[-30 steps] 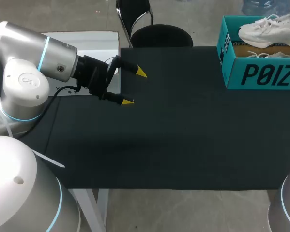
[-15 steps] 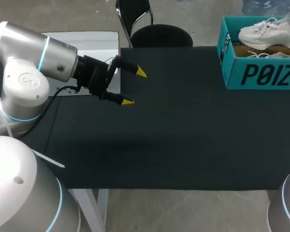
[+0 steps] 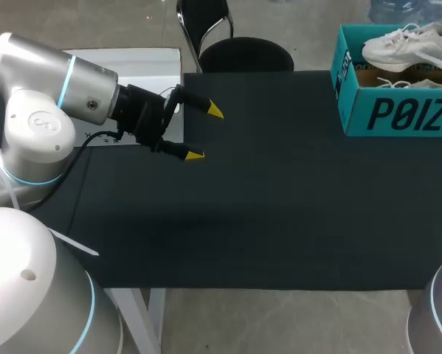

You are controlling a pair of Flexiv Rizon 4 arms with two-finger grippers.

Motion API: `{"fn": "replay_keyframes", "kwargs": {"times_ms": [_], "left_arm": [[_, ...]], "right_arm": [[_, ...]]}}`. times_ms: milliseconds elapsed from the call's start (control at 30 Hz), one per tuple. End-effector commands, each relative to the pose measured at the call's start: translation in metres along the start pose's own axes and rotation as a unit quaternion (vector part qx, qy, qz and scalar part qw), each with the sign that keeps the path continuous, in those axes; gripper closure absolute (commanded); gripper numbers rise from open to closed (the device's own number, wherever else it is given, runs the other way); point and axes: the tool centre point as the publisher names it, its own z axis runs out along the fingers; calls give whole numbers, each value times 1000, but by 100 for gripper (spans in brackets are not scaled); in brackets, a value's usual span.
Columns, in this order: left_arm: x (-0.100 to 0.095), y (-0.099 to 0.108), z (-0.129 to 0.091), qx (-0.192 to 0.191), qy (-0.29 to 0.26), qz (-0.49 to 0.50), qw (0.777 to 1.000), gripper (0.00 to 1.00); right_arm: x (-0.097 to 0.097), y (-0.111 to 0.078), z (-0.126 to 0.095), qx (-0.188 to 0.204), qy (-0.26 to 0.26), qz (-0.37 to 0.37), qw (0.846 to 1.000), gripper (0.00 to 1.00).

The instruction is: Take the shoe out of the shoebox, open the shoe tongue, remove and reinsert the insole, then place the shoe into the shoebox

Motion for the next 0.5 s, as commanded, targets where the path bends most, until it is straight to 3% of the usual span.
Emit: {"fn": "replay_keyframes", "kwargs": {"times_ms": [33,500], "left_arm": [[-1,0,0,0,2,0,1000,0],[-1,0,0,0,2,0,1000,0]], "right_arm": [[3,17,15,24,-2,-3,1000,100],[5,23,51,38,-2,-6,999,100]]}}
